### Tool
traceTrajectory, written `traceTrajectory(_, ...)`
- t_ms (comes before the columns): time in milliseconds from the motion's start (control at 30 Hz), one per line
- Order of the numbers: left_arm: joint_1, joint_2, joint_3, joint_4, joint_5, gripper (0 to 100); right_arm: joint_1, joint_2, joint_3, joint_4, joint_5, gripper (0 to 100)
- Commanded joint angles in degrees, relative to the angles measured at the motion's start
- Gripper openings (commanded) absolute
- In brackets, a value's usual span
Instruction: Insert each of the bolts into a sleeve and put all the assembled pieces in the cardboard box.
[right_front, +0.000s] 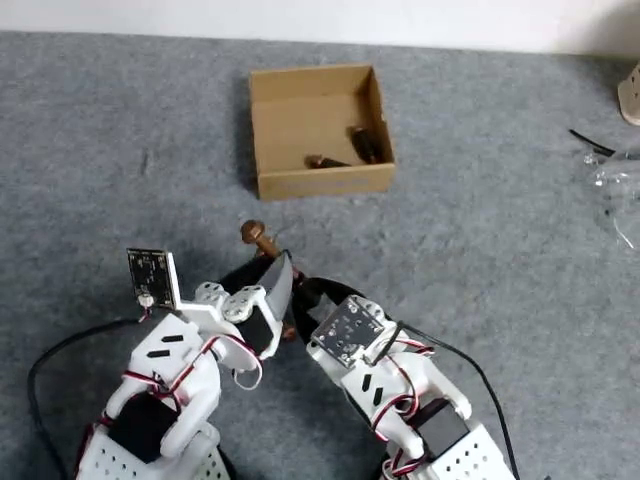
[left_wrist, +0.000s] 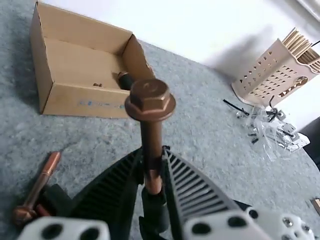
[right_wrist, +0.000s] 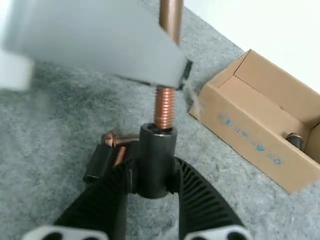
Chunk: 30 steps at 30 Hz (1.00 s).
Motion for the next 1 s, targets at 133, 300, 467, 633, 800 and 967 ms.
traceTrajectory(133, 2.07, 0.04, -0.40, 0.26, -0.26, 0, -0.57, -0.84, -0.22, -2.15, 0.88, 0.5)
traceTrajectory(300, 6.99, 0.04, -0.40, 2.11, -0.26, 0, -0.57, -0.84, -0.22, -2.24, 0.97, 0.5)
traceTrajectory(467, 8.92, 0.04, -0.40, 3.69, -0.35, 0, -0.57, -0.84, -0.22, -2.24, 0.97, 0.5)
traceTrajectory(633, 8.92, 0.04, 1.19, 3.60, -0.62, 0, -0.57, -0.84, -0.22, -2.24, 0.97, 0.5)
traceTrajectory(800, 8.48, 0.04, 2.24, 3.60, -0.70, 0, 0.22, -0.84, -0.22, -2.24, 0.97, 0.5)
traceTrajectory(967, 8.31, 0.04, 2.24, 3.34, -0.70, 0, 1.36, -0.84, -0.22, -2.24, 0.97, 0.5)
